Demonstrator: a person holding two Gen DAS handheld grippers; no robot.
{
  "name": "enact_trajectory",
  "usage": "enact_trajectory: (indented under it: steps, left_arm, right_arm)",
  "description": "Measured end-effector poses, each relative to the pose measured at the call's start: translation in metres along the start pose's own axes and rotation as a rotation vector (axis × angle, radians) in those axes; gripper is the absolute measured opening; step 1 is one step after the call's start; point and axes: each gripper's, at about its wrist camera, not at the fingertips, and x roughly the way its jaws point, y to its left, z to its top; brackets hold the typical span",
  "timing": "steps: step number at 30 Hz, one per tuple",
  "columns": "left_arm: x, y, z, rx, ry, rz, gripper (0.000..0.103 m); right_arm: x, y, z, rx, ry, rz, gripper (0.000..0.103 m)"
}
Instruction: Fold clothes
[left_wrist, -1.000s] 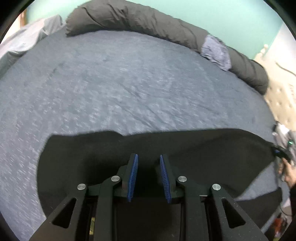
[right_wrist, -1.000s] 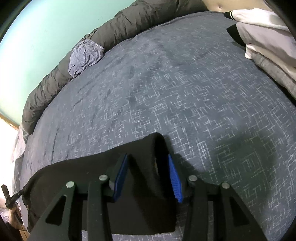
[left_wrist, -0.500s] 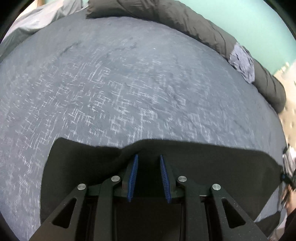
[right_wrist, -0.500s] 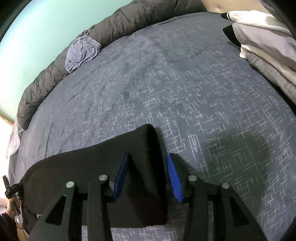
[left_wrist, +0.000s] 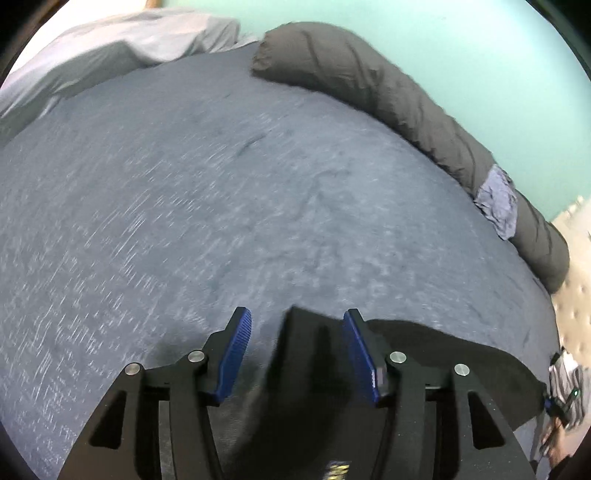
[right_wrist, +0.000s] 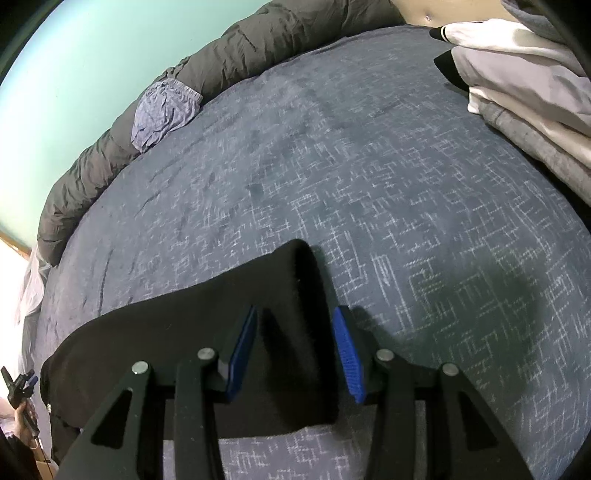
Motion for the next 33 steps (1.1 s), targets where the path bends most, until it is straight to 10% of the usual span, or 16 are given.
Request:
enact_trajectory:
  steps: [7, 9, 12, 18, 33]
  left_arm:
    - [0.024, 0.005, -0.01, -0.058, 0.055, -0.12, 0.051]
    - [0.025, 0.0, -0.007, -0.062, 0.058, -0.145, 0.011]
    - [0.017, -0.008, -0.002, -0.036, 0.04, -0.148, 0.005]
    - [-0.018, -0.007, 0.012, -0.026, -0.078, -0.074, 0.003]
    - [-0.024, -0.019, 0.014, -0.015, -0.049, 0.031, 0.013]
  right_arm:
    - [-0.001, 0.002, -0.003, -0.005, 0.01, -0.005, 0.044]
    - [0.0, 0.002, -0.004, -0.006, 0.013, -0.007, 0.044]
    - [0.001, 0.002, -0.004, -0.009, 0.01, -0.01, 0.044]
    - [-0.002, 0.001, -0.009, -0.012, -0.025, -0.028, 0.043]
    - [-0.034, 0.007, -0.004, -0.057, -0.059, 0.012, 0.036]
